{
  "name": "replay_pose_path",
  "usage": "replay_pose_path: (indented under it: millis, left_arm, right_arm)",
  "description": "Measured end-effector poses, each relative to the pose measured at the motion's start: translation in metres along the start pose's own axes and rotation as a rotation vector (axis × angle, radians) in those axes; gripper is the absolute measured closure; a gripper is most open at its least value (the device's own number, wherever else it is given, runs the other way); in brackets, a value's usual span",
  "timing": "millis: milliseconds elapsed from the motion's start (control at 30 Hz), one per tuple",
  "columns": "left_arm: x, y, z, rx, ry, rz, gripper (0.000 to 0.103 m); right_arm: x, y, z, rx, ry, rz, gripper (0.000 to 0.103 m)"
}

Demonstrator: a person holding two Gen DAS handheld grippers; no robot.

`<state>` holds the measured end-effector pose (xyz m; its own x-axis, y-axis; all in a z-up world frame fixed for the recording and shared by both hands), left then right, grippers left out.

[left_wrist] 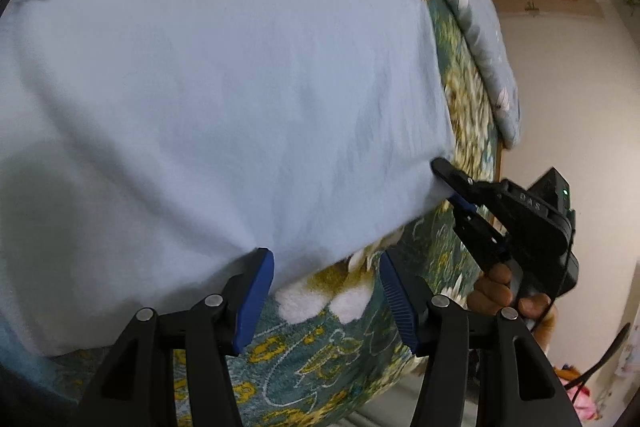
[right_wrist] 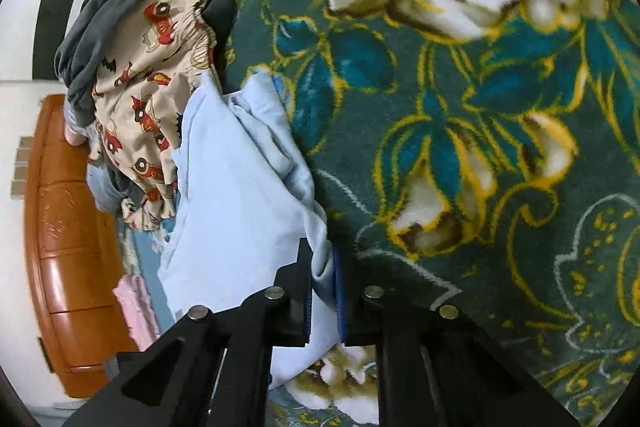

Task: Fold clothes

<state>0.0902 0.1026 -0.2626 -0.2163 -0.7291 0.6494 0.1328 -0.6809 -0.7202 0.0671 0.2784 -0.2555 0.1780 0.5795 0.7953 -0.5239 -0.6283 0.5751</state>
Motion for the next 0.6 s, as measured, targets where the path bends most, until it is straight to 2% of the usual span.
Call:
replay_pose_path:
  millis: [167,300,400,500,600]
  left_arm:
    - [0.077,0.000,0.006,-0.035,-0.263,0.103,0.044]
    - [0.157,0.031,0.019,0.014,-0.494,0.072,0.044]
    - [0.204,0.057,0.031,0.067,-0.639,0.104,0.044]
    - [0.228,0.074,0.043,0.087,-0.725,0.136,0.044]
    - [0.233,0.090,0.043,0.130,-0.739,0.209,0.044]
  right_arm:
    - [0.009,0.049,0.006,0.148,-0.053,0.137,0.095]
    - [0.009,0.114,0.022,0.345,-0.089,0.196,0.095]
    - [-0.003,0.177,0.052,0.544,-0.090,0.210,0.096]
    - [-0.027,0.227,0.104,0.796,-0.025,0.196,0.096]
    - [-0.061,0.255,0.163,1.049,0.092,0.188,0.096]
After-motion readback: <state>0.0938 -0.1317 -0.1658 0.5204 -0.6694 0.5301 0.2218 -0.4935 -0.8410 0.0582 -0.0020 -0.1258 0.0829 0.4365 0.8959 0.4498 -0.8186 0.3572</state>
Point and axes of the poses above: each gripper's, at about its wrist camera, not at the fingertips, and x roughly against the way its jaws point, y to its left, z to its underside, the point moved 6 cm from there along -x, roughly the way its jaws point, and after that the axes turned 14 degrees about y, right-handed, at the moved point
